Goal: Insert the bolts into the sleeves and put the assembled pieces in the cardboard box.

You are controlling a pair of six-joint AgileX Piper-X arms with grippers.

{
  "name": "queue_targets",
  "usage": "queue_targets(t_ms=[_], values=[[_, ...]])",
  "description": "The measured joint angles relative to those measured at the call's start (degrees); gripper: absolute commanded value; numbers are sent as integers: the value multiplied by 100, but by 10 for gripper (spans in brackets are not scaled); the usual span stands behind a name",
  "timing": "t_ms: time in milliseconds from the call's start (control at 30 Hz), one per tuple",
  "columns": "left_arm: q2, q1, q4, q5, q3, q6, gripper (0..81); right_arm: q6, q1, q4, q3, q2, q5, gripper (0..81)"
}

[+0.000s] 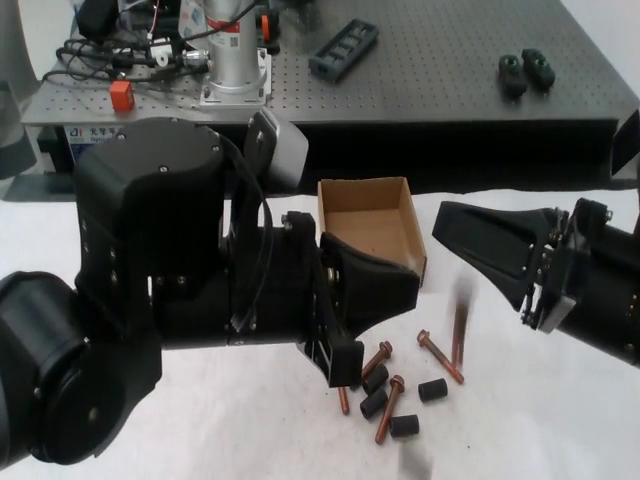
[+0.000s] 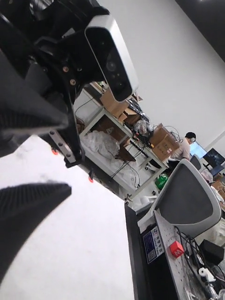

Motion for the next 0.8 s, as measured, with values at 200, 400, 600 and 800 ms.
queue_targets(t_ms=[200,400,600,800], values=[[0,0,0,-224,0,62,6,-118,0,-79,0,-11,-62,213],[0,0,144,-450,0,108,6,-317,0,21,0,-11,242,219],[0,0,835,-832,0,123,6,-988,0,1056,0,-11,474,221],[0,0,1448,-1299,0,123,6,-2587,0,3394,-360,89,1693,221]])
